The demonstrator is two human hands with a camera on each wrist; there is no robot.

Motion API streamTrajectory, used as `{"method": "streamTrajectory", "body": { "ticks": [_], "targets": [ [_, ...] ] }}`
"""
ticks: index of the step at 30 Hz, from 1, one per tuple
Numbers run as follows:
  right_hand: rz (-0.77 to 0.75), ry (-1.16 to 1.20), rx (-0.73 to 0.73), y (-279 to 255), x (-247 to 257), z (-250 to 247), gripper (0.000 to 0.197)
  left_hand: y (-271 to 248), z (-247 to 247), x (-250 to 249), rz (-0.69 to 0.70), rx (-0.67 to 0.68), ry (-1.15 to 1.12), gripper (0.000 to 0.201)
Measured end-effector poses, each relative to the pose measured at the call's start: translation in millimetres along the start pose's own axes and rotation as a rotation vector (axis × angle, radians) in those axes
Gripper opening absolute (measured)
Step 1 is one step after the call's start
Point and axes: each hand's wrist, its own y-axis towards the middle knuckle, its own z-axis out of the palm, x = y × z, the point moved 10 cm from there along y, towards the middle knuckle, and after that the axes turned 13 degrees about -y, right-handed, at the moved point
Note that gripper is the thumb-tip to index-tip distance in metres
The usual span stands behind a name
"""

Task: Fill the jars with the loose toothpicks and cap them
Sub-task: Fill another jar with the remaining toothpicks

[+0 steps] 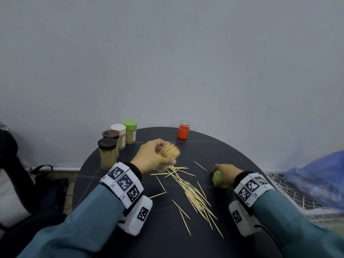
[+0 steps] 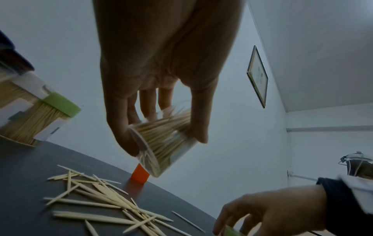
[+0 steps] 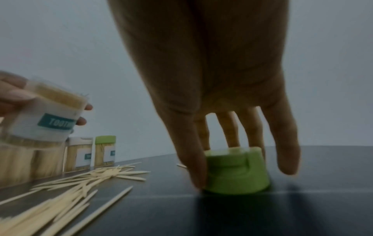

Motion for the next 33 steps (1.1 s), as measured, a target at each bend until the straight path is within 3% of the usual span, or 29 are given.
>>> {"method": "streamTrajectory", "body": {
  "ticks": [3, 5, 8, 11, 22, 33],
  "targets": [
    [0.01, 0.066, -0.102, -1.5, -0.8, -15.7, 0.035, 0.2, 0.3, 0.2, 0.008, -0.001, -0.015, 0.055],
    [-0.02, 0.268, -0.202, -4.0, 5.1, -32.2, 0.039, 0.5, -0.4, 1.0, 0.006, -0.005, -0.041, 0.057],
    [-0.181, 0.71, -0.268, -15.2, 33.6, -55.7, 0.034, 0.4, 1.3, 1.0, 0.014, 0.014, -0.048, 0.056],
    [-0.357, 0.913, -0.264, -29.0, 68.4, -75.2, 0.025, 0.1, 6.4, 0.2, 0.034, 0.06, -0.045, 0.055],
    [-0.554, 0.706, -0.373, -45.9, 119.9, -97.5, 0.03, -1.5, 0.0, 3.0, 0.039, 0.066, 0.015, 0.052],
    [-0.59, 0.547, -0.37, -42.6, 135.5, -97.6, 0.036, -4.9, -5.6, -1.5, 0.058, 0.041, 0.041, 0.049]
  ]
}}
